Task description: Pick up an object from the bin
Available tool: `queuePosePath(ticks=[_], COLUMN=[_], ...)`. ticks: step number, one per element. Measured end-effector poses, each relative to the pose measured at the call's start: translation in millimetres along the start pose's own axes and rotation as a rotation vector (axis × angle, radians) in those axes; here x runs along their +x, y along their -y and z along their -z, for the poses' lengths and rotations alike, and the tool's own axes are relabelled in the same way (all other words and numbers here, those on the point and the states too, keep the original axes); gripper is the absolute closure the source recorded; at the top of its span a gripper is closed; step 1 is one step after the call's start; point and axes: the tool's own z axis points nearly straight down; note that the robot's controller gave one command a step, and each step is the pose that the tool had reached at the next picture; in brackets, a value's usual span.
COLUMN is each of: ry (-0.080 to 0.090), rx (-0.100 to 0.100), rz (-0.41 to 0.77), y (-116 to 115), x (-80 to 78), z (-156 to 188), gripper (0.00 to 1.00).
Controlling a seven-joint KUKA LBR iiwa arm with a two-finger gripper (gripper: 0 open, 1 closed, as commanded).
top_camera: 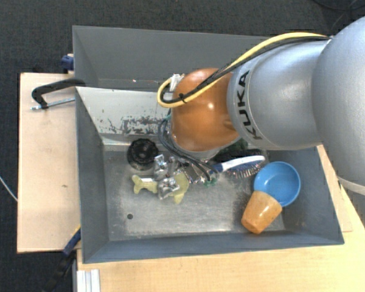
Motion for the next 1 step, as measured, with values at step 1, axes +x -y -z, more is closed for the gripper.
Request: queuePosePath(ticks=[1], ry=[0.000], rx=[0.000], rz=[-0.001], y=[-0.2], x=[-1.7], z=[10.6], gripper=[1.00])
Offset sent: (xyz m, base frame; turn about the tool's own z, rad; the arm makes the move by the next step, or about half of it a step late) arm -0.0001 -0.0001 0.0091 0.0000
